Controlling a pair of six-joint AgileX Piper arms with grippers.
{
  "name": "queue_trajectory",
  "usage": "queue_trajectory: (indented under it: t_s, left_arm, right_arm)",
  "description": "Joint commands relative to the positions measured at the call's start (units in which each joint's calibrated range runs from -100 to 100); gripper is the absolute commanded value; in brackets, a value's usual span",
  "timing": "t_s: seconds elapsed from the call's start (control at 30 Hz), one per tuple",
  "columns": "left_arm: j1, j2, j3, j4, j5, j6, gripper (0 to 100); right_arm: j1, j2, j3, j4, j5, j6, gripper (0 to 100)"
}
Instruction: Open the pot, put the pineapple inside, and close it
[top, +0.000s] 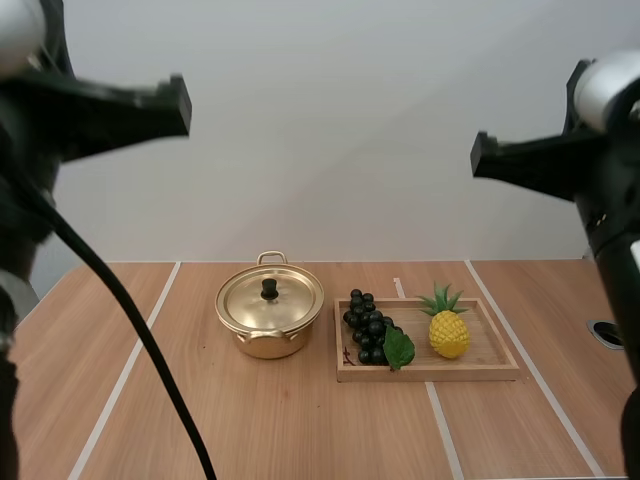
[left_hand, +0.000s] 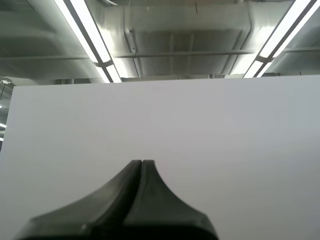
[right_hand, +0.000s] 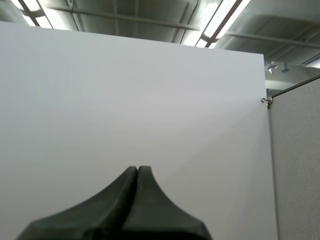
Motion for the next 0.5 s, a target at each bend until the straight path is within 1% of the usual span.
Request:
queue_trajectory:
  t_s: [0.0, 0.1, 0.2, 0.37, 0.47]
  left_arm:
    - [-0.20, 4.89, -9.07, -0.05, 10.79, -1.38, 0]
    - [-0.20, 10.48, -18.29, -0.05, 23.33, -1.75, 0]
    - [-0.20, 16.09, -28.45, -0.05, 36.38, -1.75, 0]
    - [-0.20, 25.09, -41.20, 0.06, 54.78, -1.75, 0]
    - [-0.20, 29.93, -46.04, 0.06, 63.94, -1.66, 0]
  right_arm:
    - [-0.22, 4.20, -8.45, -0.57, 11.12, -0.47, 0]
    - [-0.22, 8.52, -16.32, -0.57, 19.20, -0.47, 0]
    - [-0.22, 13.03, -23.72, -1.53, 30.11, -0.47, 0]
    - [-0.22, 22.01, -36.10, -5.76, 55.24, -0.27, 0]
    - [-0.22, 26.87, -42.03, -7.12, 69.63, -0.08, 0]
